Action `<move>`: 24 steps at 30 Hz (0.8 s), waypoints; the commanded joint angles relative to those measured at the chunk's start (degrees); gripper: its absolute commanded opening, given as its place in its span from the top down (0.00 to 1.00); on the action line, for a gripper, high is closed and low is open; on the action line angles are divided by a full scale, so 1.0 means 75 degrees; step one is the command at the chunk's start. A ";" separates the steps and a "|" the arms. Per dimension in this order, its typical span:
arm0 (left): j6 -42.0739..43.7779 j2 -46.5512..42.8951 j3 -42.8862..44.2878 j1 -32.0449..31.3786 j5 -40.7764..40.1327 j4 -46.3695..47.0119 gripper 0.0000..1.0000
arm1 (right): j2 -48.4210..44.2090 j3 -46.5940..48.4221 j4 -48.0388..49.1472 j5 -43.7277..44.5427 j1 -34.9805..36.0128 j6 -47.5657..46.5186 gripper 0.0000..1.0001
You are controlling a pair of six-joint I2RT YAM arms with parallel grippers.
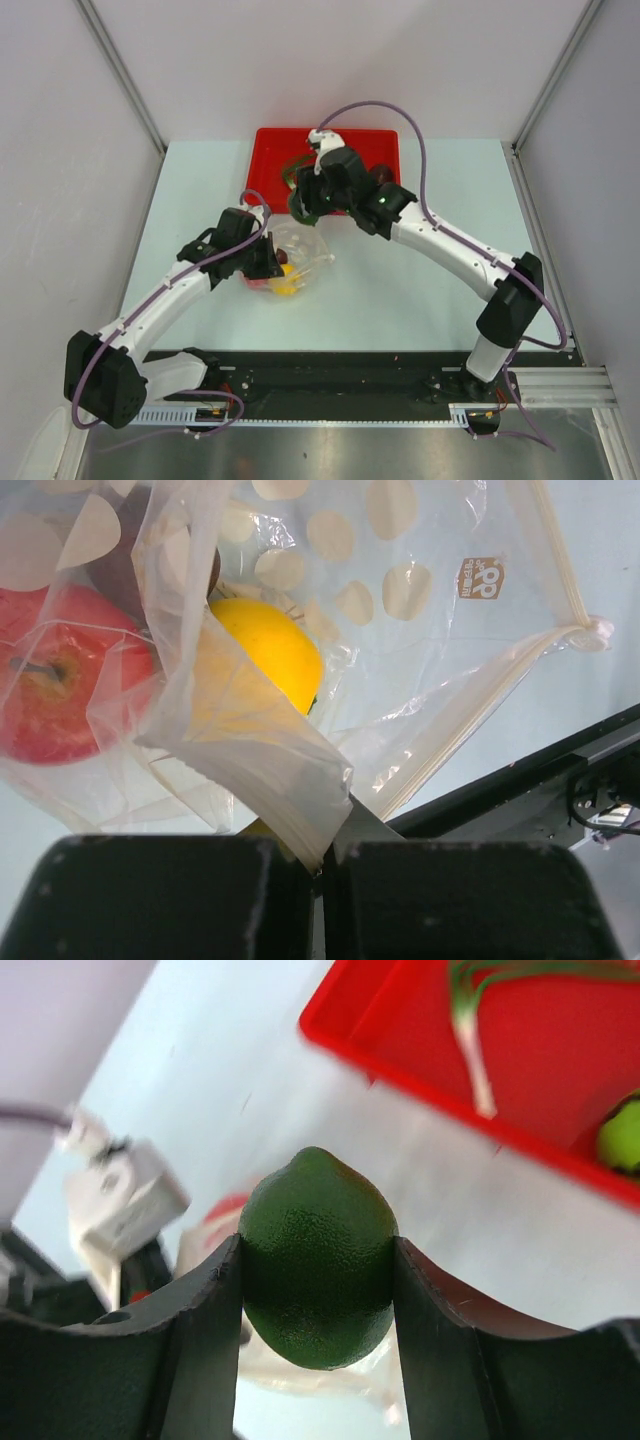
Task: Open the zip-top bag and remove the fake food
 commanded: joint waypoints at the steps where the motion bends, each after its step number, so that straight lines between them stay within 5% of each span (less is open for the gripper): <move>1: 0.0491 -0.0263 0.0021 -0.0028 0.0145 -0.0061 1.00 | 0.0073 0.0230 0.1013 0.0478 -0.0762 0.0182 0.94; 13: 0.1534 -0.0438 0.0326 -0.0028 0.0262 -0.0319 1.00 | 0.2508 0.1869 0.2197 0.0841 -0.2579 -0.0040 0.94; 24: 0.1863 -0.0298 0.0513 -0.0016 0.0052 -0.0741 1.00 | 0.5498 0.4623 0.1530 0.0876 -0.3259 -0.0614 0.92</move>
